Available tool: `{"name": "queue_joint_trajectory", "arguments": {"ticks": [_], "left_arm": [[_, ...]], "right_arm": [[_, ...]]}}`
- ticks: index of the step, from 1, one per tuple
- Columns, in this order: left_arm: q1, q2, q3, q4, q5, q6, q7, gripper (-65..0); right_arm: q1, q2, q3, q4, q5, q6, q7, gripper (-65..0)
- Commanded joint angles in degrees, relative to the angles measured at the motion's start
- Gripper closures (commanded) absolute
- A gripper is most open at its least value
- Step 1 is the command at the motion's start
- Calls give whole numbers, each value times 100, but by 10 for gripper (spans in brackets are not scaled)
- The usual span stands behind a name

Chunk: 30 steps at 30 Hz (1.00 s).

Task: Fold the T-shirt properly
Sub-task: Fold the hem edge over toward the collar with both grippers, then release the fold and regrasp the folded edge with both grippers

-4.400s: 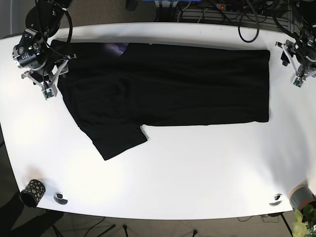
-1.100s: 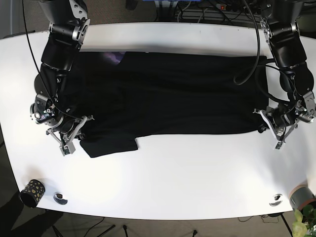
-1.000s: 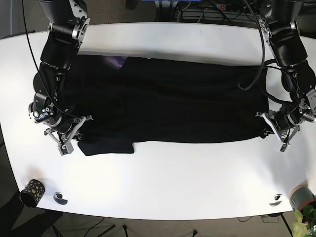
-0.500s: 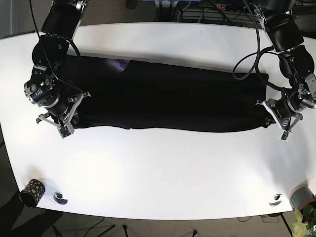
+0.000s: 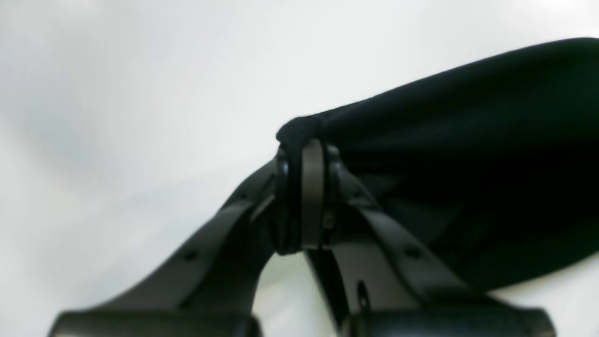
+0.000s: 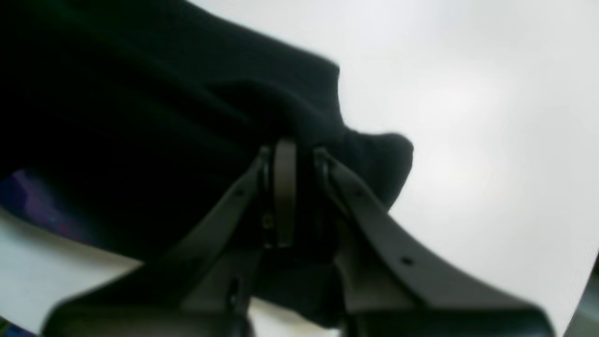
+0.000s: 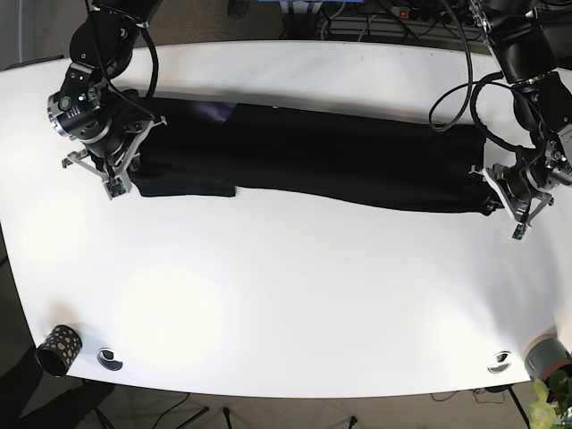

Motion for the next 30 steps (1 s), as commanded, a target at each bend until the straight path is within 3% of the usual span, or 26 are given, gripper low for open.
{"name": "queue_joint_trajectory", "arguments": {"ticks": [1, 3, 7, 9, 11, 13, 16, 21, 24, 30], "left_arm": [[-66, -192, -54, 113, 33, 18, -101, -7], [-13, -192, -54, 104, 50, 18, -101, -11], [145, -201, -28, 104, 59, 18, -101, -53], [198, -201, -28, 95, 59, 18, -101, -144], [251, -201, -19, 95, 59, 18, -101, -279], [251, -192, 69, 95, 59, 18, -101, -383], [251, -201, 166, 113, 59, 18, -75, -444], [216, -201, -177, 544, -152, 18, 66, -424], [198, -192, -397, 895, -460, 18, 215, -422], [-31, -166, 104, 1010, -565, 18, 233, -421]], "right_arm": [[-56, 80, 57, 131, -36, -34, -28, 0], [-180, 80, 74, 131, -36, -34, -28, -5], [-382, -69, 92, 105, -36, -34, -28, -174], [-470, -131, 92, 105, -36, -34, -28, -285], [-558, -157, 92, 105, -36, -34, -10, -396], [-628, -192, 92, 105, -36, -34, -1, -457], [-663, -298, 180, 219, -36, -34, -10, -472], [-522, -333, 523, 377, 201, -34, -19, -474], [-267, -140, 531, 254, 517, -34, -37, -474], [673, -17, 523, -458, 649, -34, -458, -474]]}}
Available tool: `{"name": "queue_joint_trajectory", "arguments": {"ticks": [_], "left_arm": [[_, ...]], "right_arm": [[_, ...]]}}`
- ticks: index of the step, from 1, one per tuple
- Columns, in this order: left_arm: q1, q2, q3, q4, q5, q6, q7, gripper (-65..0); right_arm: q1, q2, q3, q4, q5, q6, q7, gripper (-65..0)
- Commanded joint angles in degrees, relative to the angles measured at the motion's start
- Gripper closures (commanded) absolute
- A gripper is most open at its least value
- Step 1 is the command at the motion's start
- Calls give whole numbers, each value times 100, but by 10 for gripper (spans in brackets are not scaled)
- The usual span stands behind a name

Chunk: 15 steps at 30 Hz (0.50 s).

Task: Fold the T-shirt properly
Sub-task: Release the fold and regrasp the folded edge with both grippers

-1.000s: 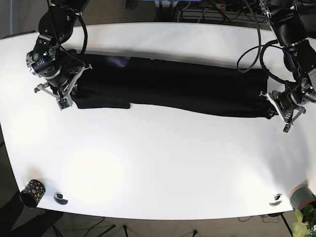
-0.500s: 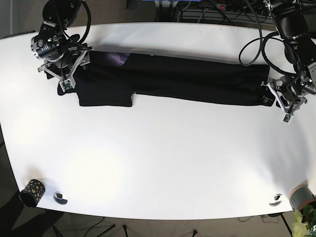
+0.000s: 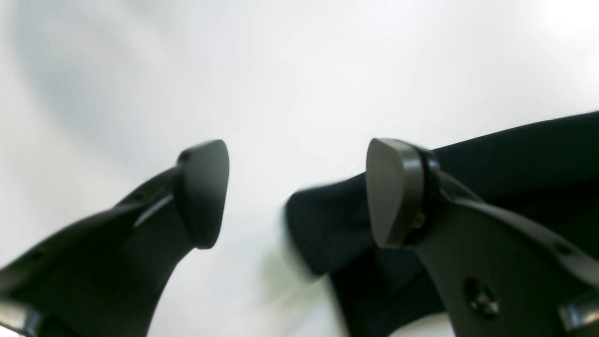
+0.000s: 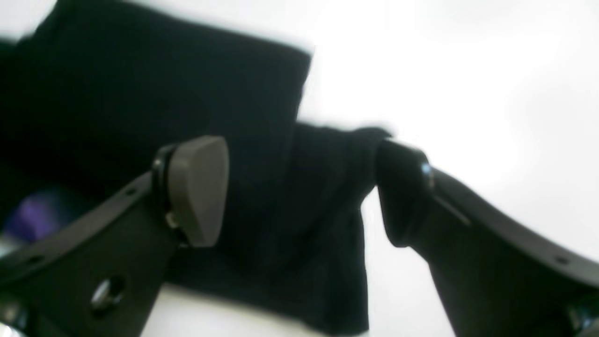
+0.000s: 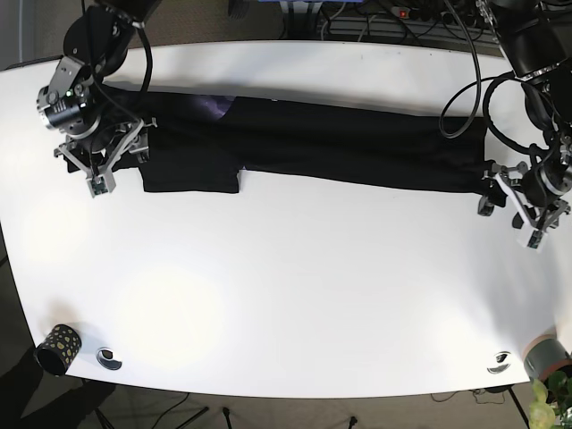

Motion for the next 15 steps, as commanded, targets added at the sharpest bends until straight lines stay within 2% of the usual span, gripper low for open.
{"name": "queue_joint_trajectory", "arguments": {"ticks": [1, 7, 11, 15], "left_arm": [[-66, -44, 243, 87, -104, -8, -82, -421], [31, 97, 849, 87, 1, -8, -82, -419], [233, 282, 919, 87, 520, -8, -126, -419], [409, 440, 919, 87, 1100, -8, -126, -419]], "right_arm": [[362, 86, 11, -347, 50, -5, -63, -474], [1109, 156, -6, -1561, 50, -5, -81, -474], [1434, 236, -6, -2396, 42, -5, 25, -474], [1522, 271, -156, -3064, 42, -5, 429, -474]]}}
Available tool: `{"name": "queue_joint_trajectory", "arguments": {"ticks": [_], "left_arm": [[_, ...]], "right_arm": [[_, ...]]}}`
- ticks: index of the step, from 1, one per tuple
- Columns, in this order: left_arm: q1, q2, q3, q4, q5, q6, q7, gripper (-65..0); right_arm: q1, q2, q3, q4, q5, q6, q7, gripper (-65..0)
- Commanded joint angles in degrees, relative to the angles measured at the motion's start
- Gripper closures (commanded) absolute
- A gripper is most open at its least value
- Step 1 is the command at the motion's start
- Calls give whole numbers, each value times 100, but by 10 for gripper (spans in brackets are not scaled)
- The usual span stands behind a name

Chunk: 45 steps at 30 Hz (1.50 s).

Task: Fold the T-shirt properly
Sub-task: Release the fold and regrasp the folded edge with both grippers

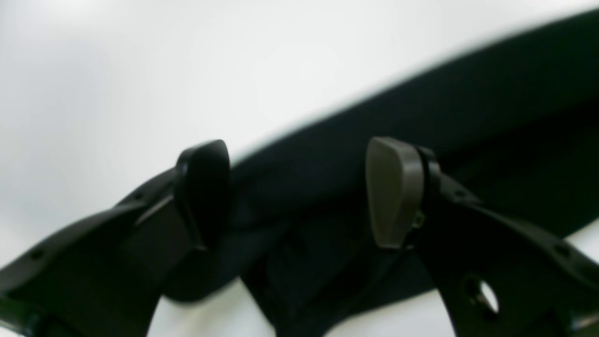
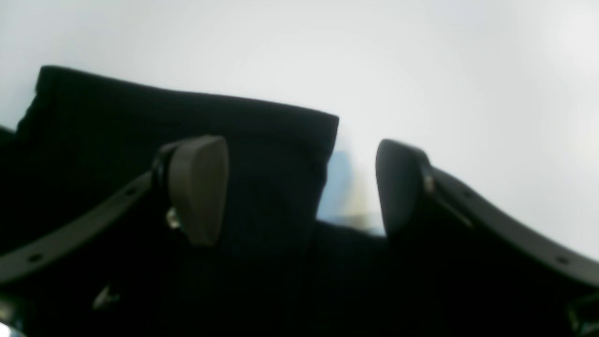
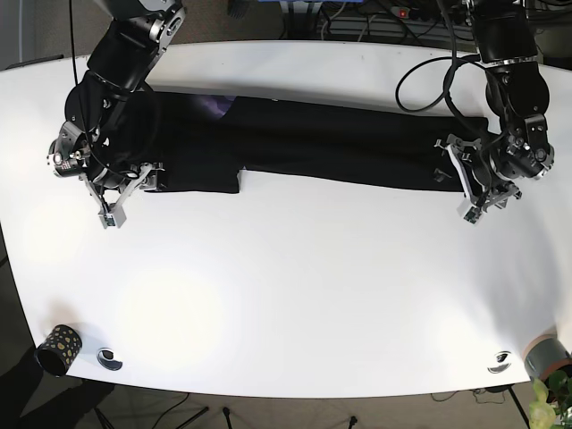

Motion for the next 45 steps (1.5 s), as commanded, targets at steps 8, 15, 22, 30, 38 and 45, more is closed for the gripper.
{"name": "queue_joint_trajectory", "arguments": {"ticks": [8, 15, 22, 30, 38, 45], "left_arm": [[271, -81, -44, 76, 319, -3, -348, -419], [262, -160, -62, -495, 381, -3, -427, -419], [262, -160, -53, -803, 381, -3, -436, -419], [262, -160, -53, -803, 381, -3, -436, -419], [254, -168, -44, -803, 381, -3, -436, -419], [157, -160, -36, -785, 381, -3, -436, -419]], "right_arm": [[-118, 175, -486, -135, 149, 12, 411, -327], [-206, 34, -600, 295, 149, 12, 411, 0], [-584, 8, -583, 1904, 167, 12, 156, 0], [-962, 8, 59, 3082, 184, 12, -829, 0], [-1587, 17, 402, 3073, 694, 12, -908, -2], [-1833, 61, 428, 2001, 685, 12, -231, -155]]}}
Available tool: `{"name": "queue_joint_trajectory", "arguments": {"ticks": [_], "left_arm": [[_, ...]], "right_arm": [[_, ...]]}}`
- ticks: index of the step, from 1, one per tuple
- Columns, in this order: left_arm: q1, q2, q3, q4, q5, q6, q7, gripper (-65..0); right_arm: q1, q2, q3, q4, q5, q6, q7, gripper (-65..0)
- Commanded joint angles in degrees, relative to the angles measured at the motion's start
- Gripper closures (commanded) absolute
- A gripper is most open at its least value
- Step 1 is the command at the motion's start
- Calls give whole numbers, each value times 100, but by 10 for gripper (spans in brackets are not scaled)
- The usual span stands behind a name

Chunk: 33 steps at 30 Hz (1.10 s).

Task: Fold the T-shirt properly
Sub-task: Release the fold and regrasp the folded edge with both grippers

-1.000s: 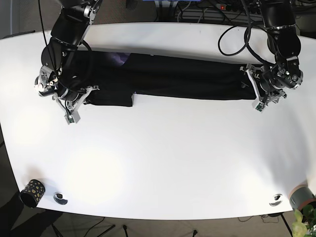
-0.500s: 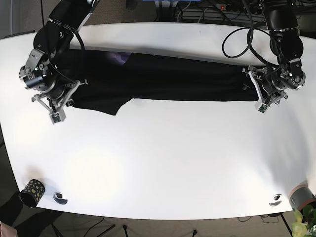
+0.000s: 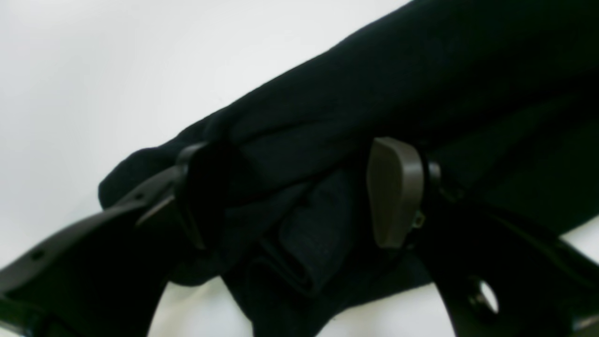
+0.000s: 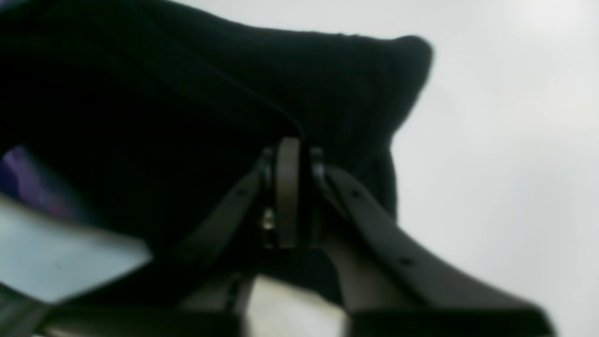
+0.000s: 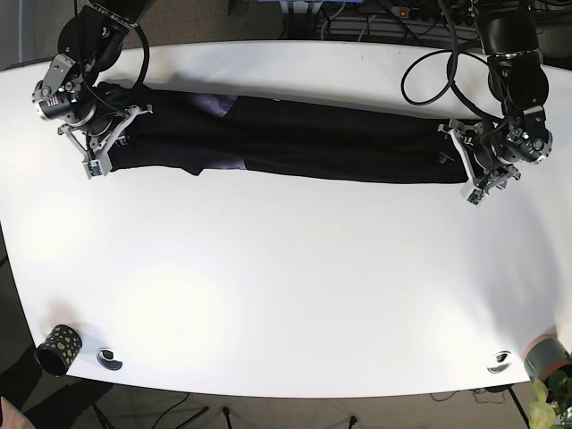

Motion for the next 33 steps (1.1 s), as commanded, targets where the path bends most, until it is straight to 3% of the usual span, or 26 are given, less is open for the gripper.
{"name": "queue_joint_trajectory", "arguments": {"ticks": [1, 5, 8, 13, 17, 22, 28, 33], "left_arm": [[-125, -28, -14, 28, 153, 14, 189, -419], [-301, 16, -31, 124, 127, 14, 224, -419], [-433, 235, -67, 432, 127, 14, 233, -419], [-451, 288, -137, 1012, 127, 14, 233, -419], [-398, 288, -137, 1469, 118, 14, 268, -419], [-143, 288, -119, 1549, 127, 14, 418, -419], [191, 367, 338, 1188, 153, 14, 383, -419], [253, 350, 329, 749, 162, 14, -92, -419]], "right_arm": [[3, 135, 31, -437, 19, -7, 255, -235], [-85, 214, 31, -376, 98, -7, 343, -484], [-278, 205, 4, 292, 221, -7, 343, -566], [-577, 100, -172, 1163, 827, -7, 334, -568], [-700, 91, -321, 1207, 1109, -7, 237, -568], [-770, 56, -585, 925, 924, -7, 211, -568], [-340, 65, -752, -121, 370, -7, 334, -568], [82, 91, -787, -815, 98, -7, 738, -568]]}}
